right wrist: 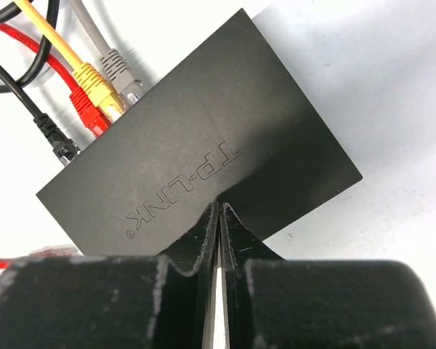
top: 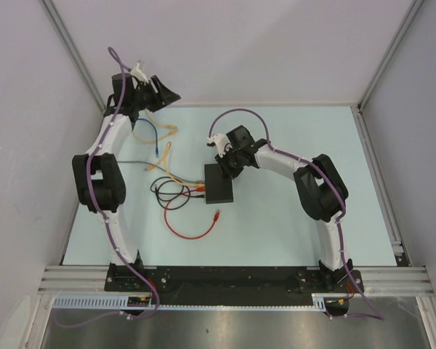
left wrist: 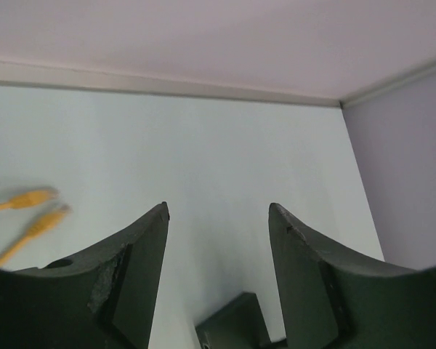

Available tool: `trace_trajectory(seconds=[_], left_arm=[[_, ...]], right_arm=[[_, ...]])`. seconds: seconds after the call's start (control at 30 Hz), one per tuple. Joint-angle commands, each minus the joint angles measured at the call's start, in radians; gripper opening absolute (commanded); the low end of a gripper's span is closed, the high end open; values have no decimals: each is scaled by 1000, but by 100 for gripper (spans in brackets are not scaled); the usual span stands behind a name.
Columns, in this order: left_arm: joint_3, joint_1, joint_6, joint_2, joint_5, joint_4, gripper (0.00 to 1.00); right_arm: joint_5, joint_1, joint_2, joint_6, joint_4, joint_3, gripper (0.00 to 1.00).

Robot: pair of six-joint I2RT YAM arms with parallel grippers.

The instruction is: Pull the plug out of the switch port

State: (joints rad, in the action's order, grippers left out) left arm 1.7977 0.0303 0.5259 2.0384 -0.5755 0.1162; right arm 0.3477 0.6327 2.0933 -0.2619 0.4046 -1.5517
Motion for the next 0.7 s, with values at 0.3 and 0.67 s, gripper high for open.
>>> trace_trajectory(seconds=[0.3, 0.67], left_arm=[[-336, -112, -46, -60, -149, 71, 59], [-527, -155, 0, -104, -46, 39, 64]], right_arm=[[-78, -21, -108, 95, 57, 30, 57], [65, -38, 28, 76, 91, -57, 77]])
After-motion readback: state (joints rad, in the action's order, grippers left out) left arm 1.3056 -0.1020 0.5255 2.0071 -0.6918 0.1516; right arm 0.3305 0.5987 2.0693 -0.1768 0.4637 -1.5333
